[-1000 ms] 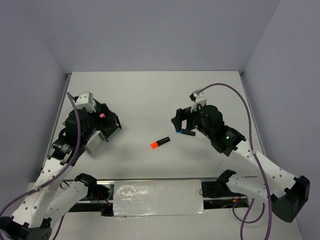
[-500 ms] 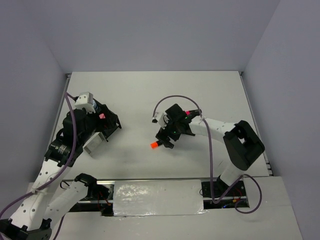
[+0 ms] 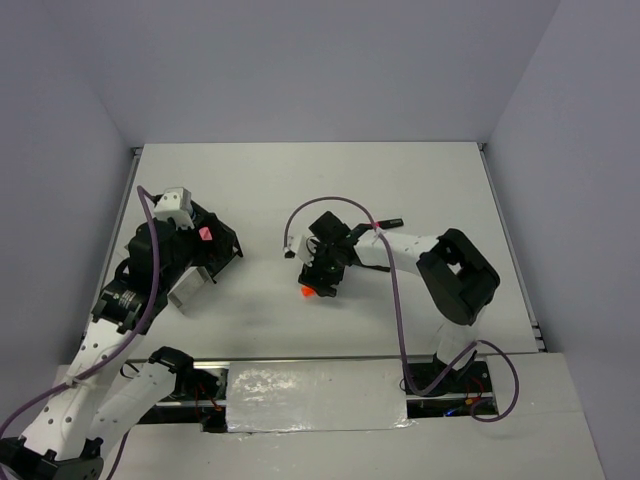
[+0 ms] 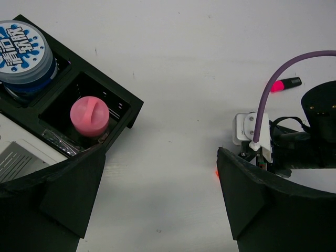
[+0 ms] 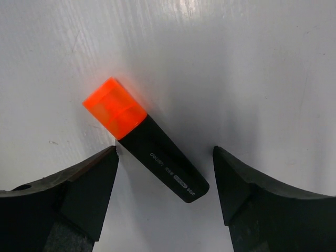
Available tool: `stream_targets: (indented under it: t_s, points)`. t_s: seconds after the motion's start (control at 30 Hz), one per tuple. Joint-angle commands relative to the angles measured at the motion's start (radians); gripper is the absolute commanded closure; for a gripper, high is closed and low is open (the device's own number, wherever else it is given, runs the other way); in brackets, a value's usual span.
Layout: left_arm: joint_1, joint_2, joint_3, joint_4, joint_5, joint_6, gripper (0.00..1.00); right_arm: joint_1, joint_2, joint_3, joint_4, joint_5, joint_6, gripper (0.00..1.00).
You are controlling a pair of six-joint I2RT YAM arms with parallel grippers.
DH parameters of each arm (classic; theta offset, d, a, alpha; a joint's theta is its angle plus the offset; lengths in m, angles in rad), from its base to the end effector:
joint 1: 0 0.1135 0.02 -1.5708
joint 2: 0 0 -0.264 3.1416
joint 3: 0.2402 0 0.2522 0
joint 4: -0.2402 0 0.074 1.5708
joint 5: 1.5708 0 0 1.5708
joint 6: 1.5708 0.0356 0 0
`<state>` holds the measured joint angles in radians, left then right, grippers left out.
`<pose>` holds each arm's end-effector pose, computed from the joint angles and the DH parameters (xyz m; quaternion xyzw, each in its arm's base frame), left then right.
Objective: Sort the stationery into containers
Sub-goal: Pick up the pen from the center of the board.
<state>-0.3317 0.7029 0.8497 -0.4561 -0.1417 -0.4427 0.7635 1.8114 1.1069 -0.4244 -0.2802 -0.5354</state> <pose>0.1493 -0.0461 0.3461 -0.0864 0.8020 -0.1692 0.5663 0.2494 0.2524 0.1591 -0.6086 0.7509 0.1601 0.2001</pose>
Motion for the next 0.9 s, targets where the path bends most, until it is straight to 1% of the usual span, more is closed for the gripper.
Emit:
stream_targets:
  t_s: [0.0,0.03,0.1,0.13,0.2,0.23,0.3,0.33,0.37,0.43,0.5,0.53,0.57,0.67,0.7,0.73,0.77,0.8,0.83,0.87]
  points:
    - [0.000,-0.013,0.009,0.039,0.001,0.029,0.01,0.022,0.023,0.015,-0.040,0.021,0.003,0.22]
    - [0.000,-0.013,0.011,0.037,0.001,0.029,0.01,0.033,0.034,0.014,-0.037,0.048,0.005,0.36]
    - [-0.001,-0.016,0.015,0.036,0.005,0.025,0.01,0.040,0.051,0.011,-0.031,0.113,0.017,0.53]
    - [0.000,-0.017,0.020,0.033,0.008,0.022,0.01,0.045,0.052,0.008,-0.021,0.131,0.029,0.63]
    - [0.000,-0.022,0.026,0.027,0.016,0.019,0.01,0.054,0.043,-0.010,-0.005,0.174,0.043,0.69]
    - [0.000,-0.025,0.034,0.022,0.019,0.018,0.01,0.060,0.037,-0.015,0.013,0.182,0.064,0.76]
    - [-0.001,-0.028,0.043,0.016,0.030,0.018,0.01,0.063,0.016,-0.022,0.029,0.191,0.096,0.81]
    - [0.000,-0.028,0.055,0.014,0.037,0.019,0.01,0.060,0.008,-0.024,0.051,0.187,0.133,0.96]
    - [-0.001,-0.026,0.060,0.016,0.050,0.016,0.01,0.062,0.002,-0.022,0.056,0.203,0.153,1.00]
    - [-0.001,-0.025,0.074,0.026,0.120,0.012,0.01,0.059,-0.011,-0.022,0.072,0.225,0.219,1.00]
    - [0.000,-0.025,0.078,0.054,0.175,-0.002,0.01,0.059,-0.030,-0.022,0.075,0.205,0.248,1.00]
    - [0.000,-0.025,0.081,0.065,0.227,-0.010,0.01,0.057,-0.046,-0.028,0.103,0.188,0.285,1.00]
    - [-0.001,-0.023,0.081,0.083,0.249,-0.030,0.01,0.054,-0.063,-0.047,0.122,0.181,0.305,1.00]
    - [-0.001,-0.040,0.066,0.149,0.319,-0.103,0.01,0.054,-0.181,-0.079,0.205,0.150,0.417,1.00]
    - [-0.001,-0.054,0.046,0.172,0.332,-0.132,0.01,0.056,-0.202,-0.090,0.269,0.144,0.480,1.00]
    - [-0.001,-0.063,0.034,0.190,0.323,-0.210,0.01,0.059,-0.228,-0.100,0.301,0.139,0.518,1.00]
    - [-0.001,-0.074,0.019,0.224,0.298,-0.256,0.01,0.072,-0.278,-0.128,0.341,0.136,0.553,1.00]
    - [-0.001,-0.100,-0.024,0.253,0.281,-0.302,0.01,0.086,-0.302,-0.140,0.414,0.157,0.642,1.00]
    - [-0.001,-0.111,-0.043,0.282,0.265,-0.374,0.01,0.105,-0.355,-0.175,0.461,0.186,0.681,1.00]
    - [-0.001,-0.120,-0.060,0.307,0.255,-0.408,0.01,0.129,-0.382,-0.192,0.507,0.255,0.715,1.00]
